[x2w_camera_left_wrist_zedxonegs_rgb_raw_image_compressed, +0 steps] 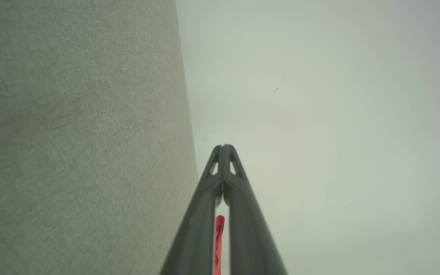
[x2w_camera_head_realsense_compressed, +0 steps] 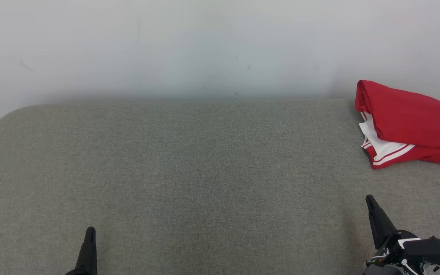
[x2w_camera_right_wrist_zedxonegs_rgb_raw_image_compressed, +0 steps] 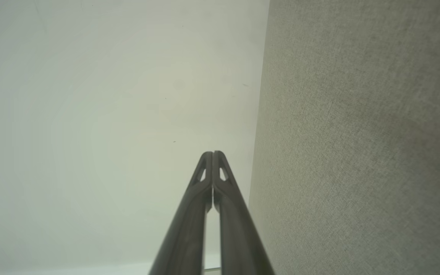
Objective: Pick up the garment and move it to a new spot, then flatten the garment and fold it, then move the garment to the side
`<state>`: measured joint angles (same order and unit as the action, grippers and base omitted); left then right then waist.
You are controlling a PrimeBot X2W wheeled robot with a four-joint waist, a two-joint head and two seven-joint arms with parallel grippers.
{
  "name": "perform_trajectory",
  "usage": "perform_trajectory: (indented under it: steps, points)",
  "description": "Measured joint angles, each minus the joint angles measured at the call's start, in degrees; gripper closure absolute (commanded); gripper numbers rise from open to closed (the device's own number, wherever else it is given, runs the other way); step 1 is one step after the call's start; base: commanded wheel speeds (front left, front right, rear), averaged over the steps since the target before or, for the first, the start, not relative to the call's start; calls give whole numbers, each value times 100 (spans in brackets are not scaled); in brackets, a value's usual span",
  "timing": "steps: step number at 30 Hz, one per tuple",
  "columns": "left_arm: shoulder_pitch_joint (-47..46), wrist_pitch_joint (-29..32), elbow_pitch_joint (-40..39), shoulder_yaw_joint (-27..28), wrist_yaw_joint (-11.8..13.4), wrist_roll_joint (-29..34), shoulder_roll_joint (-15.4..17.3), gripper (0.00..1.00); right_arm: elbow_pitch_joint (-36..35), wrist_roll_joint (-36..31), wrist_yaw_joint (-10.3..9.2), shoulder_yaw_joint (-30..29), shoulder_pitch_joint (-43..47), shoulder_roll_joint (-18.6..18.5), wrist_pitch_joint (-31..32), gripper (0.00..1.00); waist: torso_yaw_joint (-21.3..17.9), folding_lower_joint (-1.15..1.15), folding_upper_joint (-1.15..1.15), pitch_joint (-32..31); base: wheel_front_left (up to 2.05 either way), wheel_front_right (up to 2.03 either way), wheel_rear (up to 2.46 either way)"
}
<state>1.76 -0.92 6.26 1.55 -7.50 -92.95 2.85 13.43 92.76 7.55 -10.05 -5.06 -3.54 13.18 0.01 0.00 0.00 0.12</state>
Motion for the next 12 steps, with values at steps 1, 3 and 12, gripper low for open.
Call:
perform_trajectory:
  steps: [1,3,12]
  points:
    - [0,0,0,0,0,0,0,100,0,0,0,-1,0,1,0,100,0,0,0,0,0,0,0]
    - [0,0,0,0,0,0,0,100,0,0,0,-3,0,2,0,100,0,0,0,0,0,0,0]
    - [0,0,0,0,0,0,0,100,0,-2,0,-9,-3,7,18,100,0,0,0,0,0,0,0]
